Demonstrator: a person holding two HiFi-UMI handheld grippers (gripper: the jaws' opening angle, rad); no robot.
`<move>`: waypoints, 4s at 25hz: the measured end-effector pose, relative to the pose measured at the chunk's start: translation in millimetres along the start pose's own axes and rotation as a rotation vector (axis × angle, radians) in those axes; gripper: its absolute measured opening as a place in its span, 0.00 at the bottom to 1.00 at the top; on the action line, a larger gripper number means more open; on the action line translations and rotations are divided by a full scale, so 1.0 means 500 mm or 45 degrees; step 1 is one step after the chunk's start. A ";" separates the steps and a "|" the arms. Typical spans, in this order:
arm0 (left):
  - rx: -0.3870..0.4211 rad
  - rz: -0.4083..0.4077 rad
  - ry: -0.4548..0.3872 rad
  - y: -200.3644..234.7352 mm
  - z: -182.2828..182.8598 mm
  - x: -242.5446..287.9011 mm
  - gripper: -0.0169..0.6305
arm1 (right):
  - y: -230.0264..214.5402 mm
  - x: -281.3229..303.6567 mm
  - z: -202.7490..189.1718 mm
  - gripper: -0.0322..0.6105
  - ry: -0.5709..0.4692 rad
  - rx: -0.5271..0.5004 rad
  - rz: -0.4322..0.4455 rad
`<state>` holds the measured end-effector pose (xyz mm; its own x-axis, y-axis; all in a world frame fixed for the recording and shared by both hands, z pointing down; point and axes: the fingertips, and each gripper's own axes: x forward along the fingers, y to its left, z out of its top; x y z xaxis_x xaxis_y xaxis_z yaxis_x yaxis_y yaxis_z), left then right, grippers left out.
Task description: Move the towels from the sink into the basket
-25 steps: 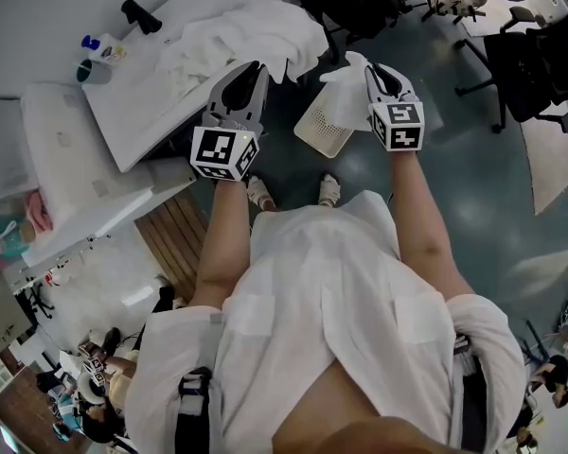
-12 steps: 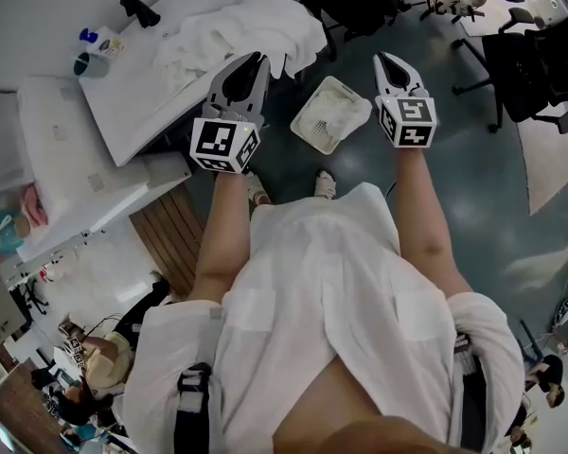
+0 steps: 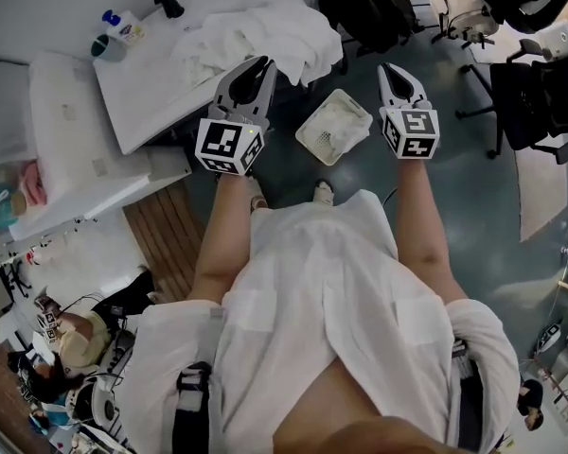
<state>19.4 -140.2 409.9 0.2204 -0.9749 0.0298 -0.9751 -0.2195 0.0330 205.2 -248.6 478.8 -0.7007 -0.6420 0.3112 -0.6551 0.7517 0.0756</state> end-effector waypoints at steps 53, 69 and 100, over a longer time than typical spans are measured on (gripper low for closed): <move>0.002 0.065 0.061 0.581 -0.025 -0.219 0.11 | 0.476 0.544 -0.012 0.75 0.423 -0.016 0.169; -0.032 0.065 0.148 0.617 -0.078 -0.084 0.15 | 0.431 0.697 -0.137 0.81 0.710 0.032 0.207; -0.028 0.051 0.145 0.585 -0.076 -0.056 0.16 | 0.387 0.655 -0.066 0.16 0.570 -0.232 0.019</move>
<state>-270.9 -175.6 456.7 0.1839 -0.9722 0.1447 -0.9827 -0.1783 0.0510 -141.7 -308.6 626.8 -0.4927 -0.5330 0.6878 -0.5578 0.8002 0.2205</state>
